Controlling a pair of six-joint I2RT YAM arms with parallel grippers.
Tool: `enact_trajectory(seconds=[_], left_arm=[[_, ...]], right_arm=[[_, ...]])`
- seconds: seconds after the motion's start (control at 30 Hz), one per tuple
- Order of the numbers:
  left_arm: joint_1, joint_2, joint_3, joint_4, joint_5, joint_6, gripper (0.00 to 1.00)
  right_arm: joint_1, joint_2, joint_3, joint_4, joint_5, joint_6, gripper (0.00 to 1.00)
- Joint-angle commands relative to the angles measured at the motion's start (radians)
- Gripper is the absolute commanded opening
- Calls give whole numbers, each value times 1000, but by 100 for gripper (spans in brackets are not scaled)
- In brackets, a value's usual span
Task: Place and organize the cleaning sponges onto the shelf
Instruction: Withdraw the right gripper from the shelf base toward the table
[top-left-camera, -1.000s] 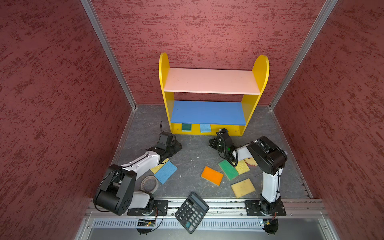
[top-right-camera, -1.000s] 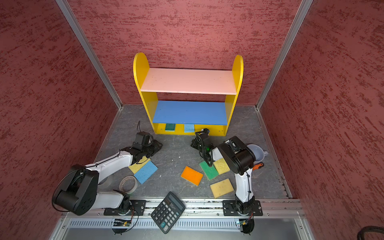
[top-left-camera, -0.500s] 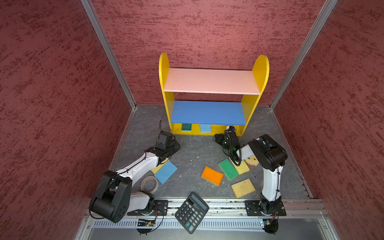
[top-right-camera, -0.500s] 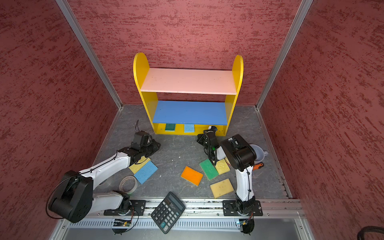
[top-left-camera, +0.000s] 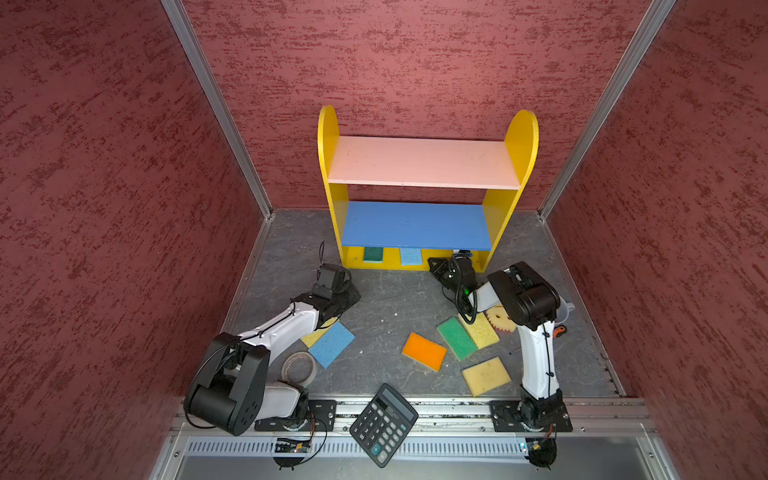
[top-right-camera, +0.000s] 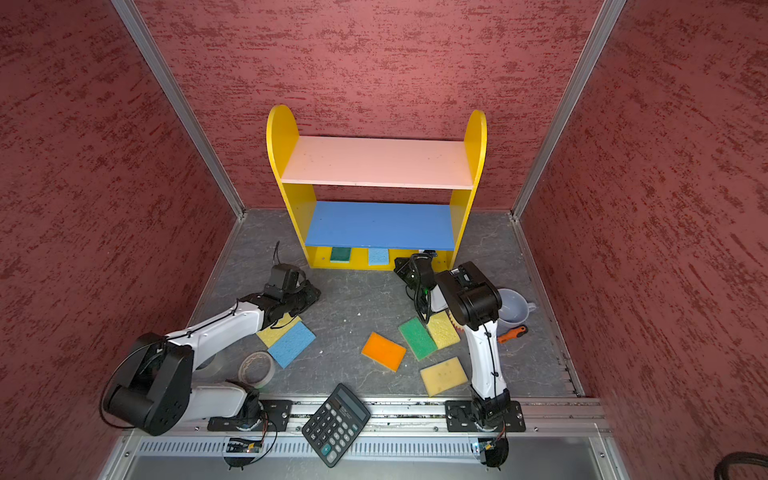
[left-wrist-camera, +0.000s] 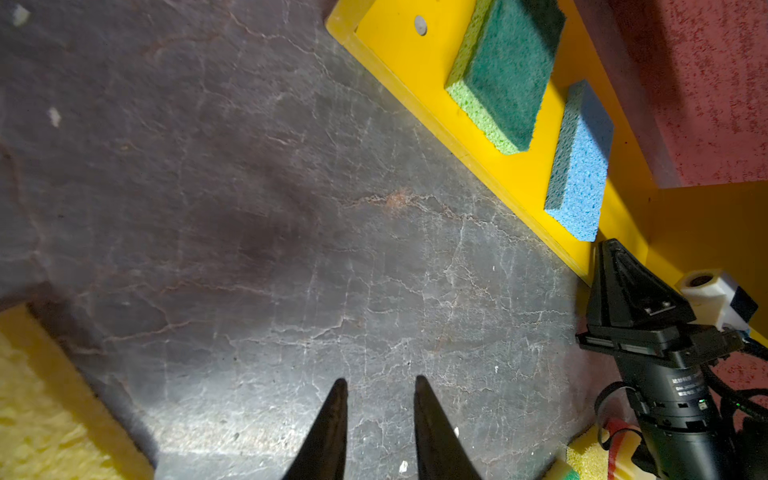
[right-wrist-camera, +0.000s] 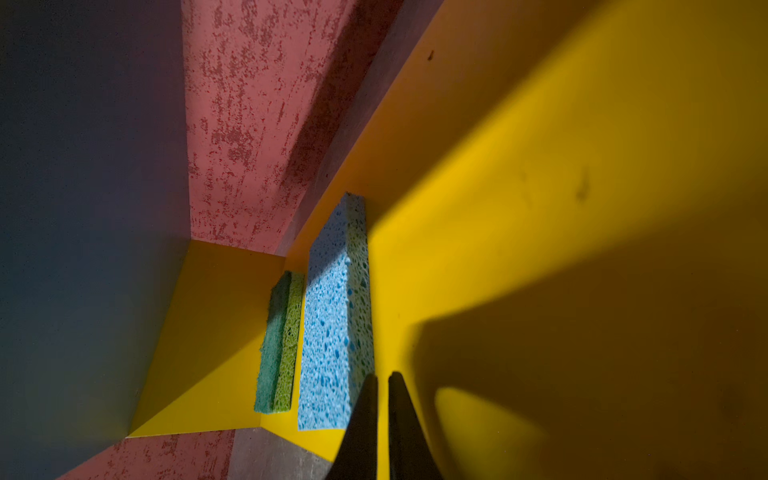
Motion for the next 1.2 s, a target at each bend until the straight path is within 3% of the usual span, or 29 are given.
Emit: enact_trajectory(seconds=[0.0, 1.17], left_arm=[[5, 25, 18, 12, 14, 12, 29], [5, 28, 15, 29, 34, 4, 29]], right_arm=[[9, 41, 43, -62, 5, 54, 10], [62, -44, -35, -166, -19, -30, 8]])
